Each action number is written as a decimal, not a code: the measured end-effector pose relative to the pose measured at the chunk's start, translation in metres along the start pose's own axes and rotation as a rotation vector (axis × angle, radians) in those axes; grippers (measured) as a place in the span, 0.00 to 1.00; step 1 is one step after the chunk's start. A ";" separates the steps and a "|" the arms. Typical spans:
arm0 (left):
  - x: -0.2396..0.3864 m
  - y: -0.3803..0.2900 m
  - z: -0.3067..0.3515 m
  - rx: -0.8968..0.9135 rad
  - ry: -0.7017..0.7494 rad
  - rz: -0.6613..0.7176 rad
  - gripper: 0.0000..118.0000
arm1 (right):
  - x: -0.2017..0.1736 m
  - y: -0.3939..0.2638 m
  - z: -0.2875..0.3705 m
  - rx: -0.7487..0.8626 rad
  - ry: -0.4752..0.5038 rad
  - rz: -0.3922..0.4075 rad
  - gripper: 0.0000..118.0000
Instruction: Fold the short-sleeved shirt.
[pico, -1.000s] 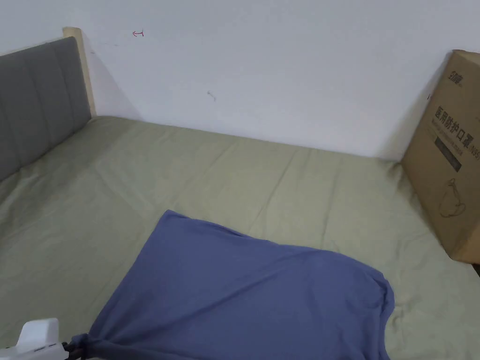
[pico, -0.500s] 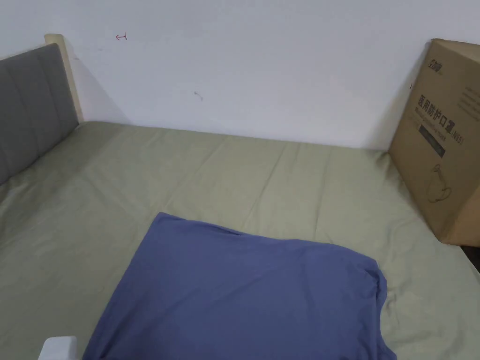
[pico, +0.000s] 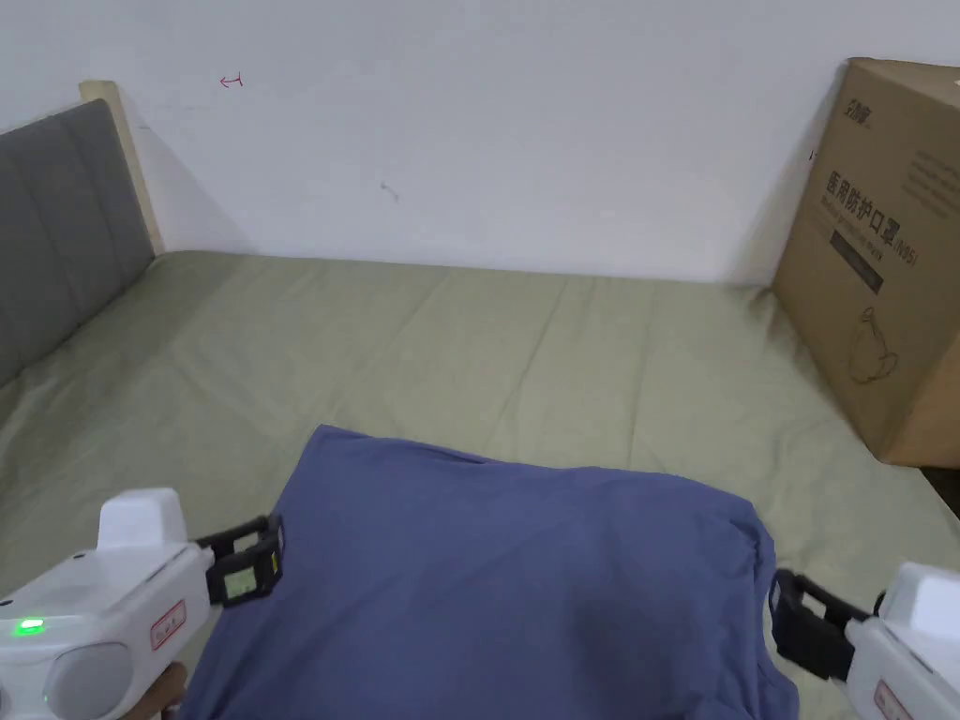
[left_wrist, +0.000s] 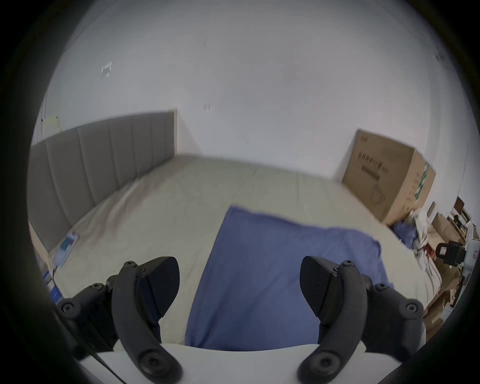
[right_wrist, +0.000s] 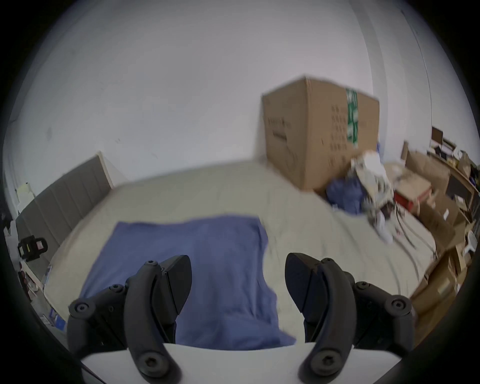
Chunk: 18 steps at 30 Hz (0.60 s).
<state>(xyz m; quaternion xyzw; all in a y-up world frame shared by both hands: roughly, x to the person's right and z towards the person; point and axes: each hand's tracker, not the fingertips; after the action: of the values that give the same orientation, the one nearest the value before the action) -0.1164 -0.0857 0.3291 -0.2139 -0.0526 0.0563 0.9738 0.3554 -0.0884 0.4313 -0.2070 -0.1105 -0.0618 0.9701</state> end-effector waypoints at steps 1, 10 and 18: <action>0.007 0.006 0.002 0.044 -0.006 -0.015 0.85 | -0.006 0.007 0.002 0.035 0.005 0.004 0.66; 0.042 0.017 0.007 0.218 -0.027 -0.138 0.06 | -0.037 0.024 0.010 0.173 0.013 0.058 0.23; 0.025 0.003 -0.004 0.071 -0.100 -0.107 0.00 | -0.036 0.019 0.012 0.157 0.026 0.100 0.00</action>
<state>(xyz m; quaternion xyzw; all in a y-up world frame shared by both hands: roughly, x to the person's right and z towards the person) -0.0910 -0.0817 0.3260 -0.1732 -0.1103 0.0167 0.9786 0.3217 -0.0635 0.4261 -0.1346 -0.0921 -0.0071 0.9866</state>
